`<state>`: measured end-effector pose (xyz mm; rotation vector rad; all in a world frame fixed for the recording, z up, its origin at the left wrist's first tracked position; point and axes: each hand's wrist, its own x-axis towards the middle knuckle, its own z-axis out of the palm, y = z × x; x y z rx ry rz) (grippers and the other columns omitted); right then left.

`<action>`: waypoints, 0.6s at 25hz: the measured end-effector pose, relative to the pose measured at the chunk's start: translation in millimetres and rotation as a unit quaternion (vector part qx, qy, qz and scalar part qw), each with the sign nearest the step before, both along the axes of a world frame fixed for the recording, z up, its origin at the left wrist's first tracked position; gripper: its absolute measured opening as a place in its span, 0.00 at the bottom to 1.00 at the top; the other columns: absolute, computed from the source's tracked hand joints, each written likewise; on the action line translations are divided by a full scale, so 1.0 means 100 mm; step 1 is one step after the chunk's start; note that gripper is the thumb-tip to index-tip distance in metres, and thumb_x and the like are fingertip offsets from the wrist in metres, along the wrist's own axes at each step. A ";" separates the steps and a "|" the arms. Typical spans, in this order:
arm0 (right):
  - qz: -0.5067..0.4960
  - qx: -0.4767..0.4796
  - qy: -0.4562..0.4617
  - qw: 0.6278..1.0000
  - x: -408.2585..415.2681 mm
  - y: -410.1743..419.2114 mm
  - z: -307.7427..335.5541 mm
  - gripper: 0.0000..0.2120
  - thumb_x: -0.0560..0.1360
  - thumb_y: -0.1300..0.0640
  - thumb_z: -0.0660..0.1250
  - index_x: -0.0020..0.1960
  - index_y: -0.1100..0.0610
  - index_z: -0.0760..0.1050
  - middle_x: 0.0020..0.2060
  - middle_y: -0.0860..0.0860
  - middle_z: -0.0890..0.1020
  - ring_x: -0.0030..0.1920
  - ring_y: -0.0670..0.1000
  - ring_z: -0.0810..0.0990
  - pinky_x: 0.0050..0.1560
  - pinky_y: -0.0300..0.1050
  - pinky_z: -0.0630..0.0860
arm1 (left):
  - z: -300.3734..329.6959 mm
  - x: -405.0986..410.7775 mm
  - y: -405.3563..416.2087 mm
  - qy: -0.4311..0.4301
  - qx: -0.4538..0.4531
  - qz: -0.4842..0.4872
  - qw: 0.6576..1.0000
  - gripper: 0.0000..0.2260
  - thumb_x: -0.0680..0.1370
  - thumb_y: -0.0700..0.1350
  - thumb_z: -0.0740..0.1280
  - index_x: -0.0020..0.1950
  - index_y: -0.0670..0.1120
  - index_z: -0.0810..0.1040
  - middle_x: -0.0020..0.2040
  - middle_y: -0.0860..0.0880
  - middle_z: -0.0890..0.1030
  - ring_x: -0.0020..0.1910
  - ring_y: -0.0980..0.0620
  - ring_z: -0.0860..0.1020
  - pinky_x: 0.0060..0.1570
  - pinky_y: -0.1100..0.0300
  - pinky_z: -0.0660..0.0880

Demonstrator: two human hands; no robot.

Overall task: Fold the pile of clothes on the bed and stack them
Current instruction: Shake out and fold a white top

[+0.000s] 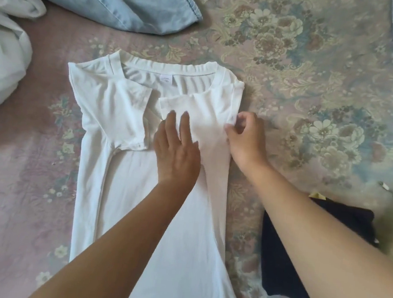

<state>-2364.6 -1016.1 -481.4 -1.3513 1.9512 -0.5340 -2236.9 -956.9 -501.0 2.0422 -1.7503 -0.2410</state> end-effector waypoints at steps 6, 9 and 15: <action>0.144 0.121 0.091 0.978 -0.32 2.21 0.20 0.17 0.77 0.45 0.59 0.50 0.58 0.75 0.48 0.52 0.75 0.49 0.54 0.73 0.49 0.52 0.72 | -0.06 0.17 0.96 -0.111 0.014 -0.467 0.877 0.31 0.70 0.34 0.66 0.73 0.44 0.64 0.73 0.41 0.67 0.72 0.39 0.65 0.70 0.45 0.59; 0.162 0.158 0.173 0.959 -0.41 2.75 0.24 0.22 0.73 0.40 0.53 0.43 0.57 0.75 0.43 0.52 0.76 0.46 0.55 0.75 0.44 0.49 0.71 | -0.06 0.29 1.46 -0.135 0.029 -0.512 0.848 0.30 0.70 0.35 0.60 0.73 0.45 0.66 0.73 0.41 0.67 0.72 0.40 0.64 0.70 0.45 0.58; 0.164 0.113 0.178 0.964 -0.41 3.23 0.36 0.11 0.73 0.63 0.65 0.39 0.54 0.64 0.39 0.48 0.70 0.40 0.49 0.67 0.36 0.39 0.62 | 0.02 0.36 2.15 -0.127 0.081 -0.478 0.865 0.29 0.71 0.36 0.53 0.73 0.42 0.63 0.73 0.39 0.66 0.72 0.39 0.65 0.69 0.45 0.59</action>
